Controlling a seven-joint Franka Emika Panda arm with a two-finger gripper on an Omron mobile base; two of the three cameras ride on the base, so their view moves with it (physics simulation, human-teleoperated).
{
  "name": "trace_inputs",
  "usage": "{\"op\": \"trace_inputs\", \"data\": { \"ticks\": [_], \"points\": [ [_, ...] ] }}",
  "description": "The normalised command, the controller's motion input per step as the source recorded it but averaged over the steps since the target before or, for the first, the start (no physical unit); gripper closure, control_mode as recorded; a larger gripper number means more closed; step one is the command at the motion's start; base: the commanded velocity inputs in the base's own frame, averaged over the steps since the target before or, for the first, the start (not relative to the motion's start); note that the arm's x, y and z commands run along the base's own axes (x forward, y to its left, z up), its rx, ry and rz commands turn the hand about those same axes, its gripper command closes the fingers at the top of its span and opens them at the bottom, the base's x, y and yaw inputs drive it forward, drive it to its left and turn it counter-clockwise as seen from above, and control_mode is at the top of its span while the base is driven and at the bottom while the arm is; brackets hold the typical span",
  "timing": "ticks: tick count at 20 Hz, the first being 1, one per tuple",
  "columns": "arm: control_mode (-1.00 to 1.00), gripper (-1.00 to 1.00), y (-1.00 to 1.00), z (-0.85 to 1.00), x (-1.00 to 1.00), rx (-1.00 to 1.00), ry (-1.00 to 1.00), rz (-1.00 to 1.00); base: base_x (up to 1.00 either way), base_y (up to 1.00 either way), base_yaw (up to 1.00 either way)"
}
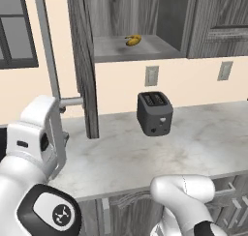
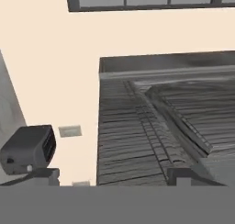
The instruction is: Pick the banana from the counter and place it in the cabinet. Then close the cabinet.
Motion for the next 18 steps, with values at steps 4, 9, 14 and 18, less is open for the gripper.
{"op": "trace_inputs", "data": {
  "ticks": [4, 9, 14, 18],
  "points": [
    [-1.00, -1.00, 0.05, 0.00, 0.43, -0.12, 0.00, -0.10, 0.00, 0.00, 0.00],
    [-1.00, -1.00, 0.00, 0.00, 0.23, -0.11, 0.00, -0.08, 0.00, 0.00, 0.00],
    [-1.00, -1.00, -0.38, 0.02, -0.08, -0.11, 0.00, -0.08, 0.00, 0.00, 0.00],
    [-1.00, -1.00, -0.76, 0.07, 0.00, -0.10, 0.03, -0.05, 0.00, 0.00, 0.00]
  ]
}}
